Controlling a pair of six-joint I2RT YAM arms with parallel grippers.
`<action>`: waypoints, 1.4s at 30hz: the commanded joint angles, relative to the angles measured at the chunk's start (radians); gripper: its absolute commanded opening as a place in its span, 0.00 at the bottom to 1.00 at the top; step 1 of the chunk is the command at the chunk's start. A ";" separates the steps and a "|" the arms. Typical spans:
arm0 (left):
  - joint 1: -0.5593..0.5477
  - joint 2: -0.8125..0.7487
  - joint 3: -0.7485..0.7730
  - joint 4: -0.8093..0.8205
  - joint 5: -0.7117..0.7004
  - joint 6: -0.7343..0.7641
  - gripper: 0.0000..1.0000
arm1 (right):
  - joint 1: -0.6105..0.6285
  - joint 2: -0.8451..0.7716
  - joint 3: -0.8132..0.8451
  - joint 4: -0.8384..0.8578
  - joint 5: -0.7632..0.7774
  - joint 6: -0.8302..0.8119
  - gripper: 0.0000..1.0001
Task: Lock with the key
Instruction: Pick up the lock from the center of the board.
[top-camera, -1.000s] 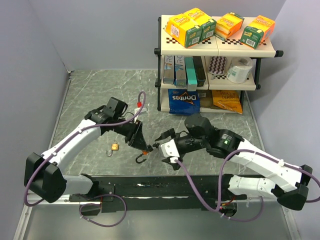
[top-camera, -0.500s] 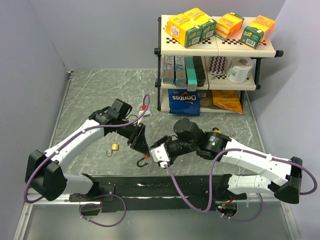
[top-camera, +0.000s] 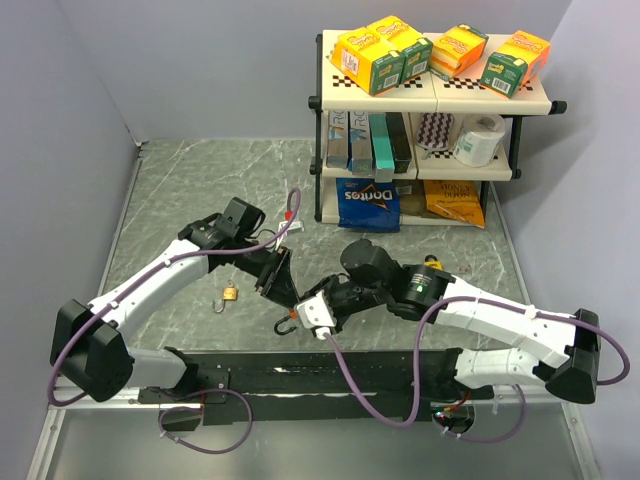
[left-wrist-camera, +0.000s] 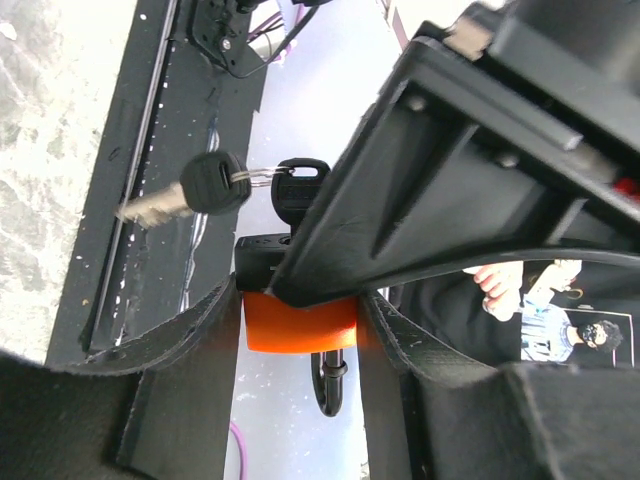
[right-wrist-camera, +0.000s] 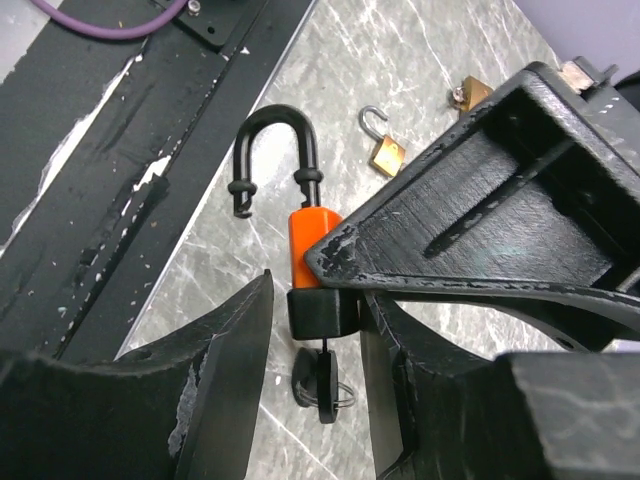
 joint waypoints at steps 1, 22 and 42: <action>-0.006 0.006 0.051 0.014 0.088 0.003 0.01 | 0.019 0.005 -0.010 0.036 0.006 -0.036 0.46; 0.270 -0.280 0.029 0.031 -0.053 0.191 0.90 | -0.221 -0.015 0.074 0.012 -0.159 0.442 0.00; 0.099 -0.504 -0.172 0.377 -0.154 0.133 0.48 | -0.347 0.023 0.137 0.025 -0.465 0.738 0.00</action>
